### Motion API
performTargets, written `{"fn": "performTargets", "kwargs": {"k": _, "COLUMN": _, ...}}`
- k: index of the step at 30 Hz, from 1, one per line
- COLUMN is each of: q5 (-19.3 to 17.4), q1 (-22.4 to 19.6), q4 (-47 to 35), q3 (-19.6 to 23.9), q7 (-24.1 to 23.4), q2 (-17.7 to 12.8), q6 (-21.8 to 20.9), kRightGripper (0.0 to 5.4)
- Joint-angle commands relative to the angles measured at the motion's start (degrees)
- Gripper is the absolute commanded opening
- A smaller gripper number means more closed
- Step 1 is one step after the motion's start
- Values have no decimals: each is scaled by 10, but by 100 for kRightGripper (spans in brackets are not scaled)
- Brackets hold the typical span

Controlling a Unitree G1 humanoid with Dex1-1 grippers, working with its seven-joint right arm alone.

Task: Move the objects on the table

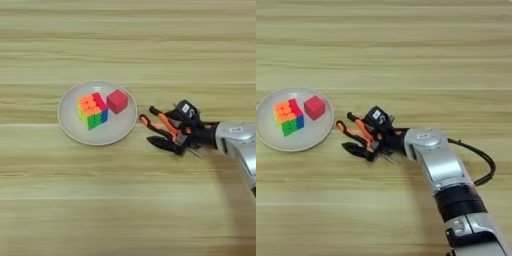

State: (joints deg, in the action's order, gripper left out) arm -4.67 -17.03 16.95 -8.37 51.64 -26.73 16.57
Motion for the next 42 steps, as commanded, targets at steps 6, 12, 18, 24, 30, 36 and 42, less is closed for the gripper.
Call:
{"fn": "performTargets", "kwargs": {"k": 6, "q5": 8, "q1": -53, "q4": 19, "q3": 11, "q7": -14, "q2": -4, "q6": -33, "kRightGripper": 533}}
{"fn": "performTargets", "kwargs": {"k": 12, "q5": 11, "q1": -56, "q4": 33, "q3": 10, "q7": -12, "q2": 0, "q6": -41, "kRightGripper": 497}}
{"fn": "performTargets", "kwargs": {"k": 18, "q5": 12, "q1": -59, "q4": 48, "q3": 10, "q7": -13, "q2": 4, "q6": -47, "kRightGripper": 442}}
{"fn": "performTargets", "kwargs": {"k": 24, "q5": 12, "q1": -67, "q4": 62, "q3": 17, "q7": -19, "q2": 7, "q6": -48, "kRightGripper": 386}}
{"fn": "performTargets", "kwargs": {"k": 30, "q5": 12, "q1": -74, "q4": 71, "q3": 25, "q7": -25, "q2": 11, "q6": -49, "kRightGripper": 340}}
{"fn": "performTargets", "kwargs": {"k": 36, "q5": 10, "q1": -84, "q4": 80, "q3": 36, "q7": -40, "q2": 17, "q6": -47, "kRightGripper": 338}}
{"fn": "performTargets", "kwargs": {"k": 42, "q5": 3, "q1": -89, "q4": 62, "q3": 50, "q7": -53, "q2": 18, "q6": -41, "kRightGripper": 338}}
